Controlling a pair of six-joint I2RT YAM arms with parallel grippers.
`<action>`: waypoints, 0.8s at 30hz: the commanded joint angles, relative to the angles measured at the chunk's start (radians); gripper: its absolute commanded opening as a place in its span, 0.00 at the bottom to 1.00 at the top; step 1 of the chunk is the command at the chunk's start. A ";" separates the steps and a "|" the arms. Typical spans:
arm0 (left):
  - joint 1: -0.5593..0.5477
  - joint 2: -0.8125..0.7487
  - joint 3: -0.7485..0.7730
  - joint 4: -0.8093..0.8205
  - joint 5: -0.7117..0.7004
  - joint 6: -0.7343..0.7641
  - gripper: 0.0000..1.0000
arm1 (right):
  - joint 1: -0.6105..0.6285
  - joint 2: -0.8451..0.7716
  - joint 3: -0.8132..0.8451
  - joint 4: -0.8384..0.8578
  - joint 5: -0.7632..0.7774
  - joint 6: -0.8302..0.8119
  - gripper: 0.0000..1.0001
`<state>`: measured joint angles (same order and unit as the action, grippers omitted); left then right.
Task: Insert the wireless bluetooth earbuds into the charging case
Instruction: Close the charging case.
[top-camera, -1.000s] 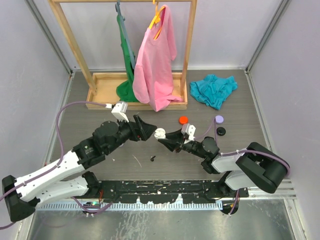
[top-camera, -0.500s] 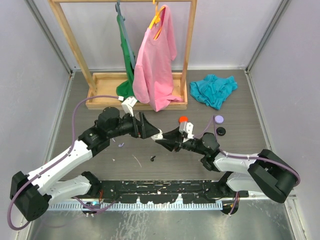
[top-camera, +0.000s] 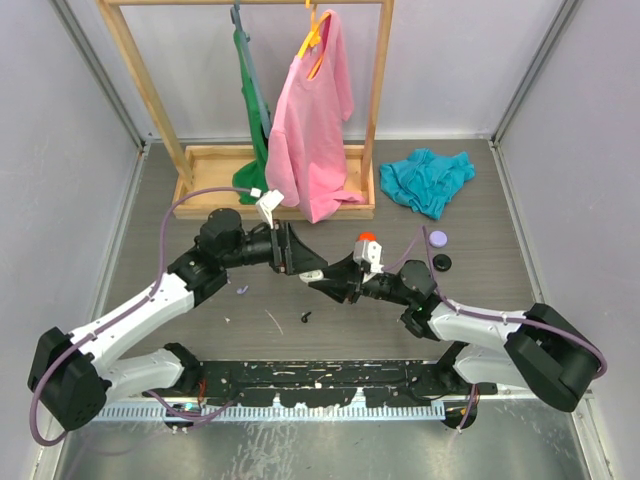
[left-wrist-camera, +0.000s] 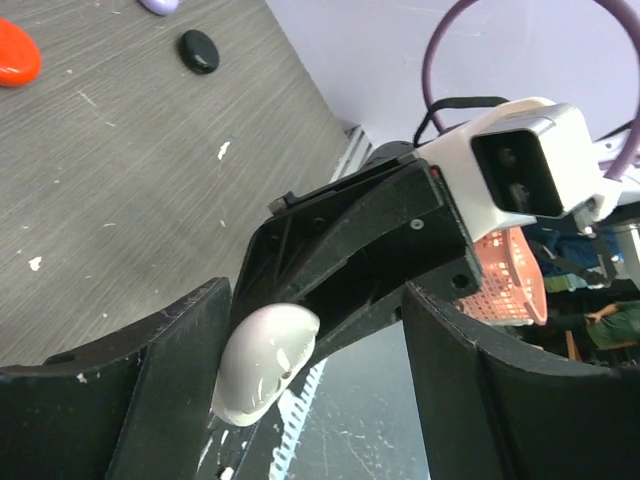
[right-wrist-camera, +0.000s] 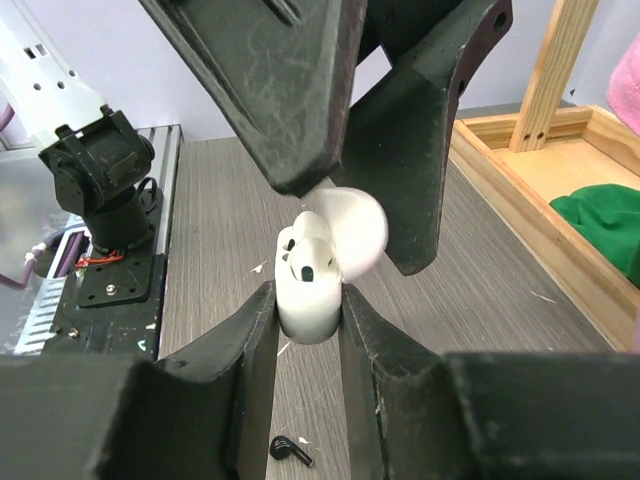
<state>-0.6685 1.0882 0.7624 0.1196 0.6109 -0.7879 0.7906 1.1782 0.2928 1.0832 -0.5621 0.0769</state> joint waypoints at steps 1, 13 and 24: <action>0.000 -0.036 0.006 0.121 0.103 -0.040 0.69 | -0.006 -0.023 0.040 -0.009 -0.007 0.010 0.18; 0.005 -0.157 0.062 -0.257 -0.119 0.129 0.72 | -0.061 -0.069 0.069 -0.262 0.082 0.061 0.17; 0.008 -0.286 0.293 -0.870 -0.650 0.418 0.91 | -0.239 -0.048 0.131 -0.650 0.229 0.241 0.17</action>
<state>-0.6655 0.8486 0.9615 -0.5278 0.1688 -0.5137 0.5945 1.1107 0.3687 0.5541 -0.4004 0.2272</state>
